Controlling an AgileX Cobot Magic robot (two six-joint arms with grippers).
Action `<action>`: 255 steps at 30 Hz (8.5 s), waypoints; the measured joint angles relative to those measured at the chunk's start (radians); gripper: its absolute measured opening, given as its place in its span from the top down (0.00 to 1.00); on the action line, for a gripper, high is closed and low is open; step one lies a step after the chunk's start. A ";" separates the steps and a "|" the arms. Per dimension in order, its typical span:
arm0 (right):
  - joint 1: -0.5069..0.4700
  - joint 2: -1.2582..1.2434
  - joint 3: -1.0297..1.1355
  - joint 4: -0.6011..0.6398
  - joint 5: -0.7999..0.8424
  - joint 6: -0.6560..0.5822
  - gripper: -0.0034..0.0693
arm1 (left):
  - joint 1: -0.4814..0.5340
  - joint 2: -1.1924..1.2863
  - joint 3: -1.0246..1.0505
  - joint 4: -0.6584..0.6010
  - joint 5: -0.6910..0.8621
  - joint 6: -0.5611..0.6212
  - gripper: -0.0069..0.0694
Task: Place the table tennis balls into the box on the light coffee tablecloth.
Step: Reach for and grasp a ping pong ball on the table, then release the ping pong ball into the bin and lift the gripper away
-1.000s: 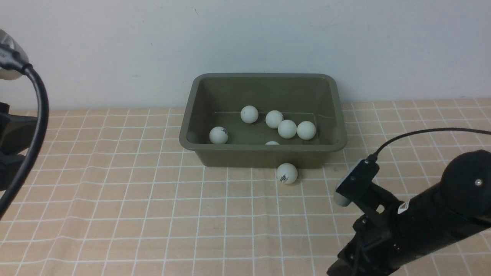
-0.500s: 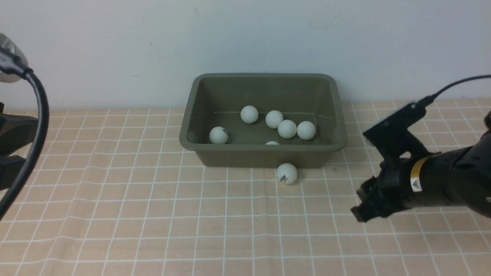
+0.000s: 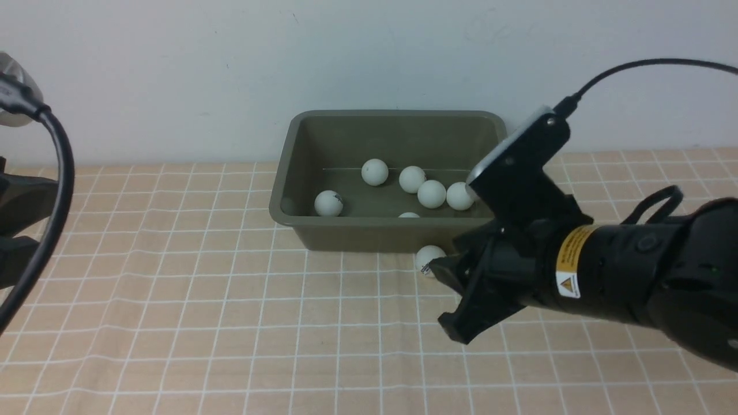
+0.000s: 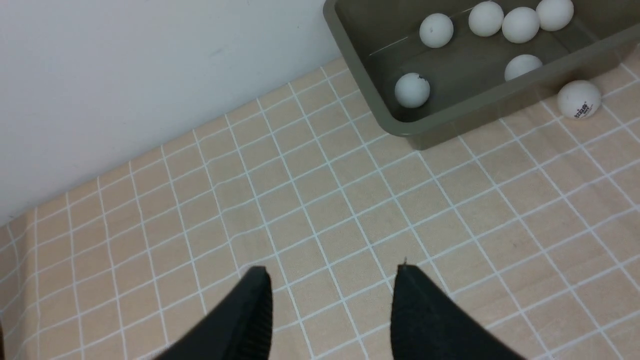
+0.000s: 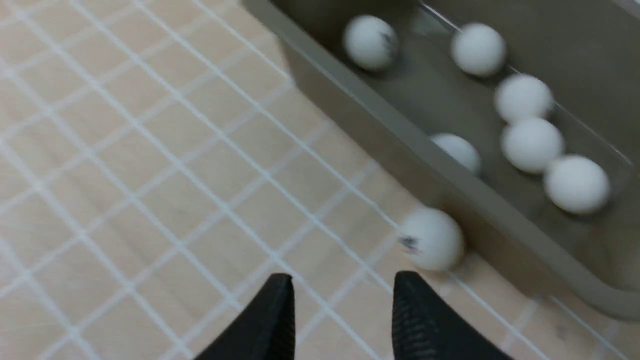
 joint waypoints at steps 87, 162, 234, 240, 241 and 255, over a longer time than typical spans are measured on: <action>-0.112 0.508 0.215 0.282 -0.984 -0.067 0.31 | 0.000 0.002 0.000 -0.003 0.061 0.035 0.56; -0.112 0.637 0.114 0.425 -1.027 -0.127 0.31 | 0.000 0.002 0.000 -0.003 0.106 0.034 0.56; -0.076 0.187 0.226 0.491 -0.485 -0.322 0.52 | 0.000 0.002 0.000 -0.007 0.078 0.042 0.56; -0.093 -0.016 0.132 0.473 -0.327 -0.322 0.52 | 0.000 0.002 0.000 -0.007 0.077 0.042 0.56; -0.098 -0.018 0.126 0.473 -0.322 -0.322 0.52 | 0.000 0.002 0.000 -0.007 0.077 0.042 0.56; -0.283 0.395 -0.276 0.325 -0.242 -0.322 0.52 | 0.000 0.002 0.000 -0.006 0.077 0.042 0.56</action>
